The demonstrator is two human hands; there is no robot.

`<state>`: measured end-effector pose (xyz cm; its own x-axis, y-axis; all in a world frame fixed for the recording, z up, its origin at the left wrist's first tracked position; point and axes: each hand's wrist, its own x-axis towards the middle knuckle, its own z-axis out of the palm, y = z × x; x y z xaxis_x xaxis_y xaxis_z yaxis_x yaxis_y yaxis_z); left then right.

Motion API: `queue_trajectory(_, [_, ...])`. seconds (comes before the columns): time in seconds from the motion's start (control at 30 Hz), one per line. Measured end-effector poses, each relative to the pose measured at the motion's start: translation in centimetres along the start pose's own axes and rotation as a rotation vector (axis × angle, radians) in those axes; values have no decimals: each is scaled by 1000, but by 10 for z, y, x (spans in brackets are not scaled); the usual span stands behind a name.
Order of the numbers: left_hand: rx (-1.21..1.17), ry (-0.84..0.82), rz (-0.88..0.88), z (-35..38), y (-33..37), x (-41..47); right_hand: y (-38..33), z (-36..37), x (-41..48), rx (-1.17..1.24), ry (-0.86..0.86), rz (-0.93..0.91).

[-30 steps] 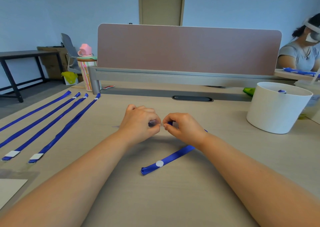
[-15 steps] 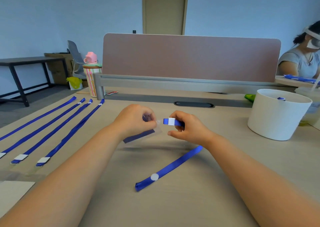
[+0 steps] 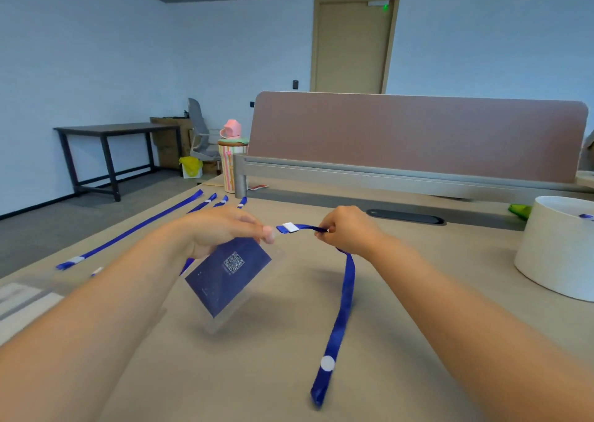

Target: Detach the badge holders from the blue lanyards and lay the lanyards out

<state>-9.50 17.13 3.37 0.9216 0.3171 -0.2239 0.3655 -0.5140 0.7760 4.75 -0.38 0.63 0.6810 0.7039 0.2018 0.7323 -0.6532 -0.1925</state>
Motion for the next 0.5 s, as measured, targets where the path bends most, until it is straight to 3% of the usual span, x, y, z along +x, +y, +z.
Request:
queue_trajectory(0.27, [60,64,-141,-47,-53,-9,-48,21,94,-103,-114,-58])
queue_trajectory(0.5, [-43,101,-197,-53,-70,7,-77,23,164,-45,87,-232])
